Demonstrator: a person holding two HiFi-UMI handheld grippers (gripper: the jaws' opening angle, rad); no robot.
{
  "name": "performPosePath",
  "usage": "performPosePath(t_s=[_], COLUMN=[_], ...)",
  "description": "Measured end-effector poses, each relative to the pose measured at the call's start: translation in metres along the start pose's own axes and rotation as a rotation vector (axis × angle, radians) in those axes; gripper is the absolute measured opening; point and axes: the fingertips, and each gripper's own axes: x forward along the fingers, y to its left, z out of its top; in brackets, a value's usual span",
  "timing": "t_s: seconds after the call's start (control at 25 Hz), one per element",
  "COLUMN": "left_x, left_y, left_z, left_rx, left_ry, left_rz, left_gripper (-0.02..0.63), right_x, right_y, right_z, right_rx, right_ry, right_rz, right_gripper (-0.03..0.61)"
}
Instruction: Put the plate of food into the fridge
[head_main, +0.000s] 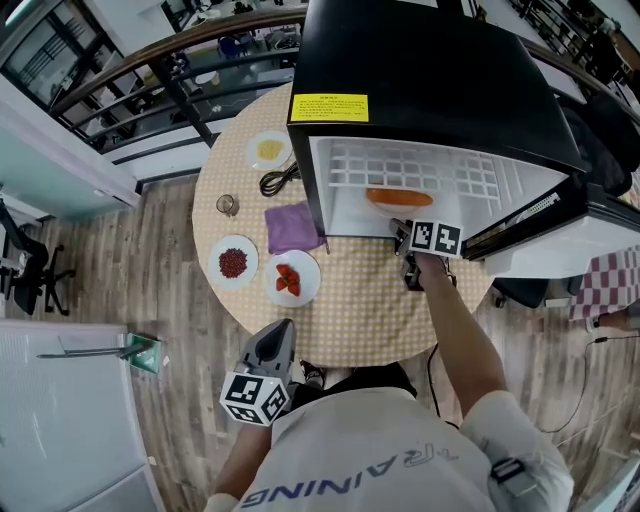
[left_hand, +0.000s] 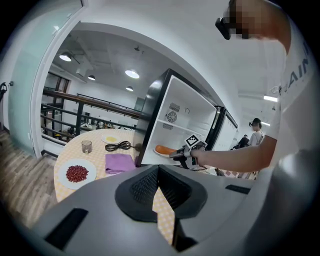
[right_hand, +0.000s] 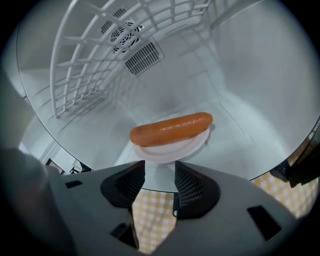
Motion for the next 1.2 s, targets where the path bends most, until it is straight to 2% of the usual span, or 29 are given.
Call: performPosePath(t_s=[0.08,0.16,0.24,0.32,0.64,0.76,0.96,1.2], left_x=[-0.002,-0.002,-0.001,0.001,0.010,0.014,0.019,0.019], left_y=[0.001,0.001,-0.001,-0.005,-0.027,-0.037,-0.056,-0.071], left_z=[0.000,0.002,0.005,0.008,0.024,0.036,0.061,0.078], left_rx=[-0.004,-0.001,0.007,0.020,0.081,0.113,0.183,0.216], left_ry=[-0.002,-0.009,-0.015,-0.021,-0.033,-0.050,-0.089,-0.121], left_rz=[0.000,-0.005,-0.019,-0.040,-0.133,-0.176,-0.245,-0.298], left_gripper=[0.008,0.008,0.008,0.008,0.008,0.008,0.008,0.008], right_x=[-0.008,-0.018,-0.030,-0.043,-0.104,-0.132,-0.184,-0.239], right_y=[-0.001,0.001,0.009,0.017,0.048,0.062,0.082,0.108], right_z=[0.002,0.005,0.004,0.001,-0.024,-0.030,-0.032,-0.037], right_rx=[0.032,0.067,0.096,0.084,-0.187,-0.247,-0.267,-0.212], right_ry=[-0.025,-0.067,-0.110,-0.150,-0.243,-0.290,-0.372,-0.467], right_rz=[-0.002,0.016,0.070,0.113,0.115,0.112,0.130,0.178], right_gripper=[0.145,0.032,0.024,0.021,0.020,0.020,0.020,0.020])
